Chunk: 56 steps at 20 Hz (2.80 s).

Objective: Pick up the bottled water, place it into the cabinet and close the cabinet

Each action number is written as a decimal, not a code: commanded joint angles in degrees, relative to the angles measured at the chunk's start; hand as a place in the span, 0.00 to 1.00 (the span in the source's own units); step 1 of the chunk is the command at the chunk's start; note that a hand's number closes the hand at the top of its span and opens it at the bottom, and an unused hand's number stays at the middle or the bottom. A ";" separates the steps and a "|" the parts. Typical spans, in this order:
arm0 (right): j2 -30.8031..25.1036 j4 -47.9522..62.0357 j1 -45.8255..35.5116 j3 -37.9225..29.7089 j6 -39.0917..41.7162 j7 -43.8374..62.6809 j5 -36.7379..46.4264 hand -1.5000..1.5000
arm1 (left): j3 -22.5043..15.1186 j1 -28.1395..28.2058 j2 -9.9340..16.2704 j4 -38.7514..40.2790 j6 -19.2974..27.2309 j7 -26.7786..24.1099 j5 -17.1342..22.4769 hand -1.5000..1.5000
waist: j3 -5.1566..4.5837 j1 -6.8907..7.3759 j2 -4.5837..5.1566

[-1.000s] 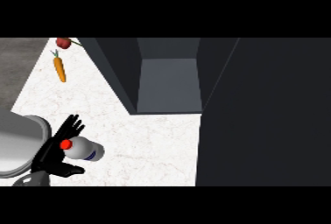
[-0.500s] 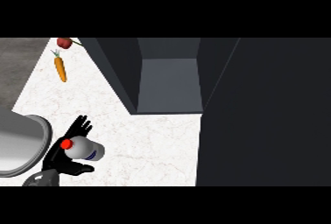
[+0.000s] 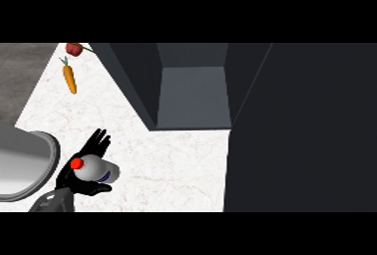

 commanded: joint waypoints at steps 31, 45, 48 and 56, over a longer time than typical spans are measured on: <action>-0.76 2.77 -3.29 -2.06 -1.40 1.10 -0.88 0.00 | 4.57 1.29 -4.14 -4.23 3.22 -4.06 11.61 1.00 | -0.27 0.90 0.01; -0.91 6.94 -1.11 0.16 0.25 -4.87 0.79 0.00 | 2.33 7.85 -8.31 -24.06 5.10 12.65 21.29 1.00 | -0.12 1.28 -0.41; -0.07 6.58 -2.41 1.23 -1.07 -3.87 1.29 0.00 | -0.26 8.23 -11.96 -30.65 10.32 15.80 21.32 1.00 | -0.15 1.05 -0.30; 0.50 1.33 1.95 6.91 -3.59 -1.81 3.87 0.00 | -13.04 13.50 -14.30 -48.24 21.18 20.43 23.17 1.00 | -0.20 0.59 -0.32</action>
